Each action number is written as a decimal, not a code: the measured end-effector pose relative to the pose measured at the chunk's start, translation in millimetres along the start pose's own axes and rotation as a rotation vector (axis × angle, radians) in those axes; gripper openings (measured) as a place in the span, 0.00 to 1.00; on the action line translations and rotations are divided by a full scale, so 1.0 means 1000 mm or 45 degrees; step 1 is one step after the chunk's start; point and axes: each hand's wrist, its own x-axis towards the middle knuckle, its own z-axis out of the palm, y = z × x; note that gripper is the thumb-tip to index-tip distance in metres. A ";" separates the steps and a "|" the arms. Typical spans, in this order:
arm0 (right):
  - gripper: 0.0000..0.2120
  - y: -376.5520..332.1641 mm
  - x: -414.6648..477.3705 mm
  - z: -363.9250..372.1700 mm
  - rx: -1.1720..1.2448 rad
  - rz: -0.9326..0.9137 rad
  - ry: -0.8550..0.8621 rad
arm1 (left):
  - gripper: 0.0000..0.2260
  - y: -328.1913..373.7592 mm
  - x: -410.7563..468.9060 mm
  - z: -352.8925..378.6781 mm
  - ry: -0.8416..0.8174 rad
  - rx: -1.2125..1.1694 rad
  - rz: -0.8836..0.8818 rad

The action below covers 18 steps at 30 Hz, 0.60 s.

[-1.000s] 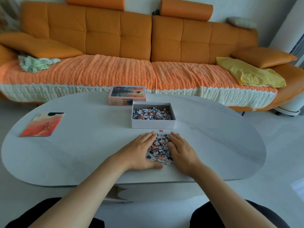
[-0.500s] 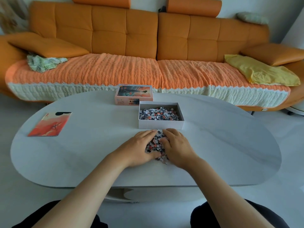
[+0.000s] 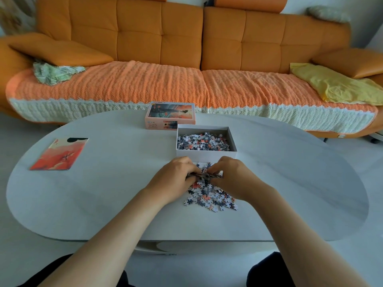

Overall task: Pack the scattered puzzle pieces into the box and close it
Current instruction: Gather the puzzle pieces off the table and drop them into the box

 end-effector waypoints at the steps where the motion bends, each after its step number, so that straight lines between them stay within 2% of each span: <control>1: 0.10 0.001 0.001 -0.001 0.008 0.005 0.024 | 0.10 0.000 0.001 -0.001 0.008 -0.004 -0.001; 9: 0.09 0.004 0.016 -0.015 0.042 -0.001 0.068 | 0.07 -0.001 0.013 -0.016 0.023 -0.007 -0.050; 14: 0.08 0.001 0.036 -0.028 0.158 -0.037 0.392 | 0.07 -0.007 0.037 -0.036 0.241 -0.055 -0.141; 18: 0.10 0.004 0.059 -0.024 0.163 -0.087 0.606 | 0.09 -0.012 0.055 -0.035 0.396 0.187 -0.178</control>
